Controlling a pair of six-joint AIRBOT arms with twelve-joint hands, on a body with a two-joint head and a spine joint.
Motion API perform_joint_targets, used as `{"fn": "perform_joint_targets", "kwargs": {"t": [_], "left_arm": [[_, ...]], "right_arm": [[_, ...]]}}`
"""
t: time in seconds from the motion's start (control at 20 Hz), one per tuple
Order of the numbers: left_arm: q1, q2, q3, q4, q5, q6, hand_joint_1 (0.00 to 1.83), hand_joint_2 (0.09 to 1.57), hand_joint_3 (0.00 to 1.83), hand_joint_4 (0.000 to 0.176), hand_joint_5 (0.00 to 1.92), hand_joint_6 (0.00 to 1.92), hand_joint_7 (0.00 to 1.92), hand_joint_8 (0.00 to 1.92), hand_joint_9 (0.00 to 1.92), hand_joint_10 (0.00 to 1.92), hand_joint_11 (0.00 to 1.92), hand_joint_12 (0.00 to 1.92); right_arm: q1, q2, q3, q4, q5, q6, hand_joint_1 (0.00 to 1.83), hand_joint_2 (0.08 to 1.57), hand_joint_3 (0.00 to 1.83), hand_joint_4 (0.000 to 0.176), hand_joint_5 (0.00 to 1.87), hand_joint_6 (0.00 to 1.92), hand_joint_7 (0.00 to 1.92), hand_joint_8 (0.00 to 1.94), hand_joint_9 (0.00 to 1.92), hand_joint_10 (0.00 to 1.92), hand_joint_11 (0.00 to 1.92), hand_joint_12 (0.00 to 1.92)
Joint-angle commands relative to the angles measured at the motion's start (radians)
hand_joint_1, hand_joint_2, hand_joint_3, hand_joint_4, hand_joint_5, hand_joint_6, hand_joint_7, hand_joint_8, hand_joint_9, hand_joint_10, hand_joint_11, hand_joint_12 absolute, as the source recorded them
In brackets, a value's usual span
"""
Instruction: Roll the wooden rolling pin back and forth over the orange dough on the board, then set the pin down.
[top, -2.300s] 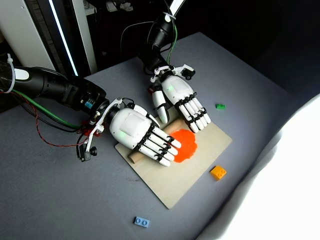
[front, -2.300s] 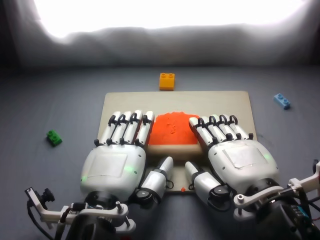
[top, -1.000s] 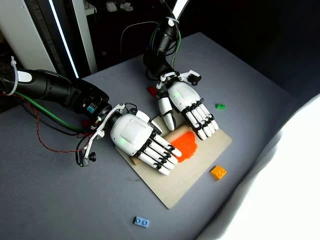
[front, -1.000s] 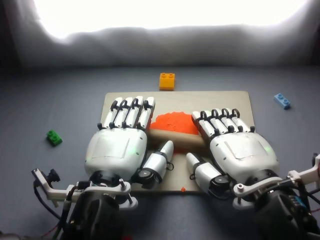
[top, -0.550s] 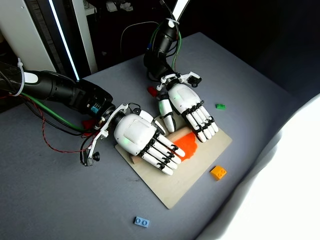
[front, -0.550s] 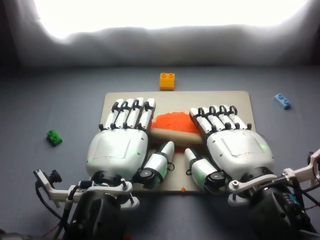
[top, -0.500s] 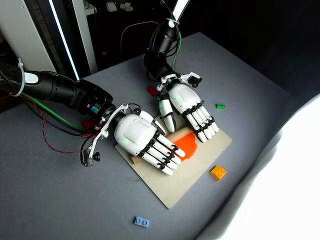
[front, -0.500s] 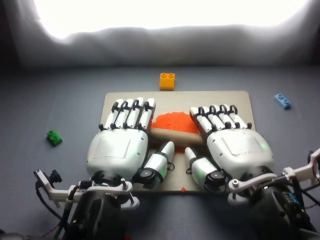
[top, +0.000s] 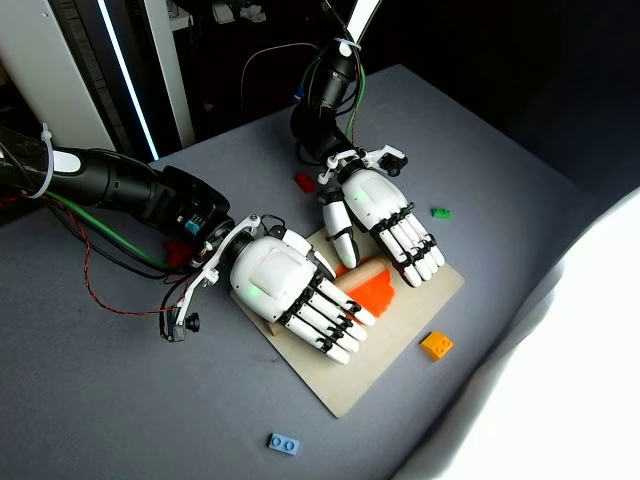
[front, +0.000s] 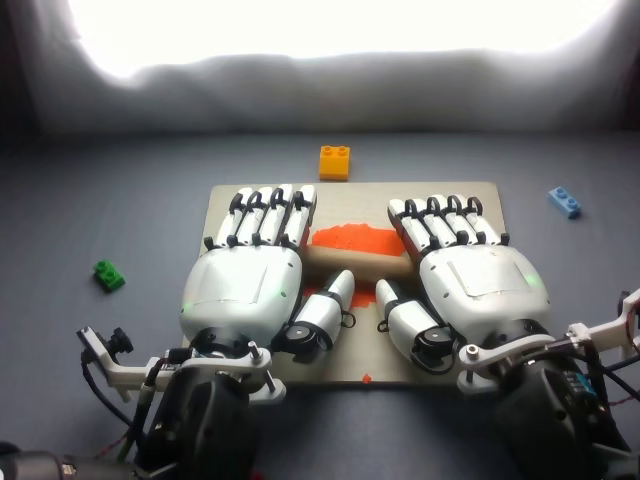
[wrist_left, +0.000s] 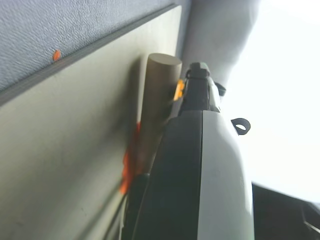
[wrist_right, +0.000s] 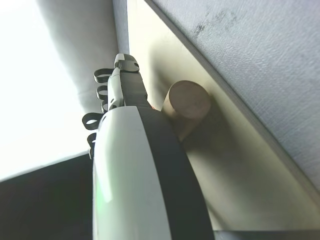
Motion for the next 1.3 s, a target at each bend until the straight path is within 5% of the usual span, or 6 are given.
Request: {"fn": "perform_joint_targets", "kwargs": {"t": [0.0,1.25], "left_arm": [[-0.010,0.003,0.006,0.062,-0.092,0.000,0.00,1.49,0.00,0.000,0.00,0.00,0.00,0.00,0.00,0.00,0.00,0.00],[-0.035,-0.010,0.055,0.024,-0.050,-0.004,0.00,1.49,0.00,0.000,0.00,0.00,0.00,0.00,0.00,0.00,0.00,0.00]], "right_arm": [[0.014,0.001,0.008,-0.071,0.087,0.001,0.00,1.57,0.13,0.000,0.06,0.01,0.06,0.01,0.02,0.01,0.00,0.00],[0.021,-0.021,0.071,-0.072,0.091,0.035,0.00,1.57,0.13,0.000,0.04,0.01,0.05,0.00,0.00,0.00,0.00,0.00]]}}
